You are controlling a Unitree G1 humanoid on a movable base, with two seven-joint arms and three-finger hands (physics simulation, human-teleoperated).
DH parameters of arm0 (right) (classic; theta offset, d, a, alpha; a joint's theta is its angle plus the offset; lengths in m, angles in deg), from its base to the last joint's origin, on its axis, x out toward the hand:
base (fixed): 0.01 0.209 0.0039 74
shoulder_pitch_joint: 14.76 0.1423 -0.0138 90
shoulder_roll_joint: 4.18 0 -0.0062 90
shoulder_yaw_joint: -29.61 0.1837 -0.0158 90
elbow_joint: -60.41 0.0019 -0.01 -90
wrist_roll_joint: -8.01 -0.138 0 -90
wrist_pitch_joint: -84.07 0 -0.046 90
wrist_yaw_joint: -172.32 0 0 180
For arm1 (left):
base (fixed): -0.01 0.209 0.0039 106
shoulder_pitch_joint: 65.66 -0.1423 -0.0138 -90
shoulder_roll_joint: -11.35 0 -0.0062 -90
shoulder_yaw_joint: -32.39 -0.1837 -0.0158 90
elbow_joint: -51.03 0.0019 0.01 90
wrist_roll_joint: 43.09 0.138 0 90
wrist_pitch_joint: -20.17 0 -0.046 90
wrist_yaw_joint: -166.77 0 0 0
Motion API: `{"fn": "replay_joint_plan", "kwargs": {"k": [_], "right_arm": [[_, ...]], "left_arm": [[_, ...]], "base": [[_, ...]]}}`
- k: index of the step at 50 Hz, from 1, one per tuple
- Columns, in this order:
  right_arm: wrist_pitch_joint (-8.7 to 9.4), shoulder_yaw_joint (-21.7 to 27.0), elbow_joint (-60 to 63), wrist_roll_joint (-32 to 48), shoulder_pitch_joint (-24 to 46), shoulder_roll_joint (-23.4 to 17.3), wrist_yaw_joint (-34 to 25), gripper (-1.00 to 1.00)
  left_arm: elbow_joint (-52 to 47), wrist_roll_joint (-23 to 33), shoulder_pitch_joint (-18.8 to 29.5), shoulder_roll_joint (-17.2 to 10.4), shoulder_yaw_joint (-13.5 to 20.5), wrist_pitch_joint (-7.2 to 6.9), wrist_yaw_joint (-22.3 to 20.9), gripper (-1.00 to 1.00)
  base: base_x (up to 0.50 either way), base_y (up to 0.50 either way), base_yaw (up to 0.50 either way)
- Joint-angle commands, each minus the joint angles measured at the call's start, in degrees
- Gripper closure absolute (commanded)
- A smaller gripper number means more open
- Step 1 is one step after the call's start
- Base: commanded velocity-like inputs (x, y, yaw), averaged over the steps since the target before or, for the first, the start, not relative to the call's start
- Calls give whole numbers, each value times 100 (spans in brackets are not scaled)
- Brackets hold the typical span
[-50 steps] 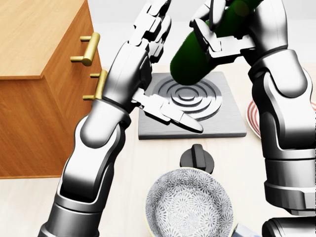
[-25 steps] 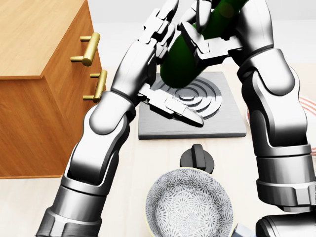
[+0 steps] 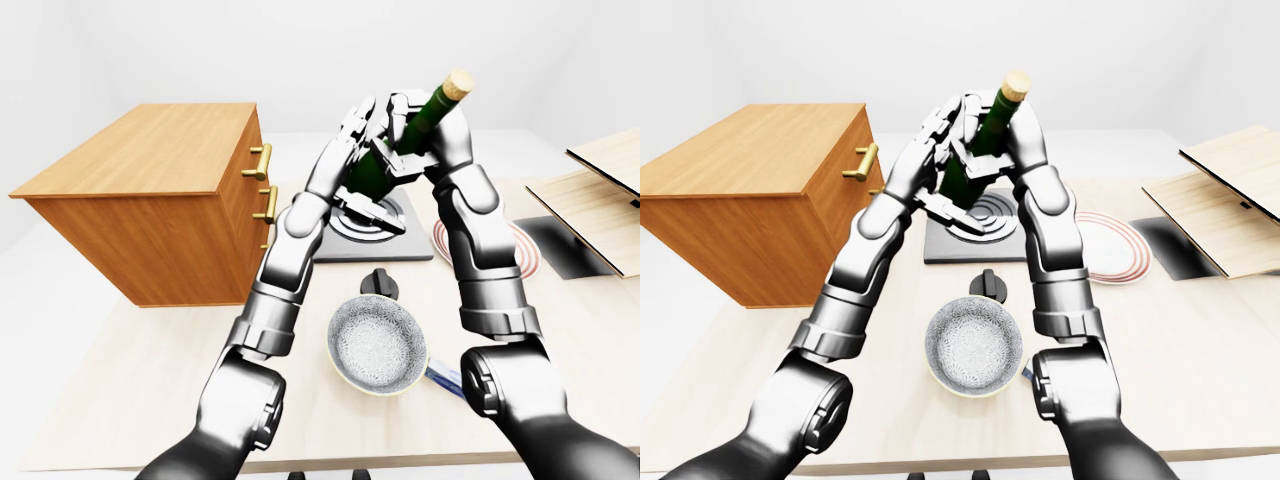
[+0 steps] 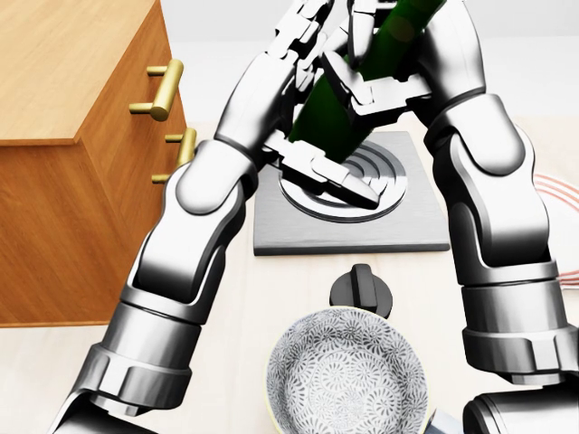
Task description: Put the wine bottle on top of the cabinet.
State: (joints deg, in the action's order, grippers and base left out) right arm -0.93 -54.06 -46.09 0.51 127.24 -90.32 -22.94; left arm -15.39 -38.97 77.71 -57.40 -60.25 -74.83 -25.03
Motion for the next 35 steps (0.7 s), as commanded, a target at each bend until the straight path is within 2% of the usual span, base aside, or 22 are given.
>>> {"fn": "replay_joint_plan", "kwargs": {"k": [1,17,23,24,25,29,35], "right_arm": [[0,-20,169,-444,25,36,403,100],[0,-21,366,-475,249,-20,346,100],[0,-6,379,-485,157,-5,350,100],[0,2,350,-487,127,-6,346,100],[0,-2,330,-488,124,0,354,100],[0,-9,331,-497,118,6,367,100],[0,-14,302,-510,184,-11,361,100]], "left_arm": [[220,-13,-43,79,-61,0,-7,-100],[556,92,-288,237,-153,0,-21,-100],[888,76,-163,303,-121,0,-10,-100],[940,5,-118,334,-105,0,-73,-68],[976,-27,-76,364,-73,0,12,100],[888,56,-69,426,-204,0,15,100],[777,75,-83,413,-167,0,-42,100]], "base": [[0,0,0],[0,0,0],[0,0,0],[0,0,0],[0,0,0],[0,0,0],[0,0,0]]}}
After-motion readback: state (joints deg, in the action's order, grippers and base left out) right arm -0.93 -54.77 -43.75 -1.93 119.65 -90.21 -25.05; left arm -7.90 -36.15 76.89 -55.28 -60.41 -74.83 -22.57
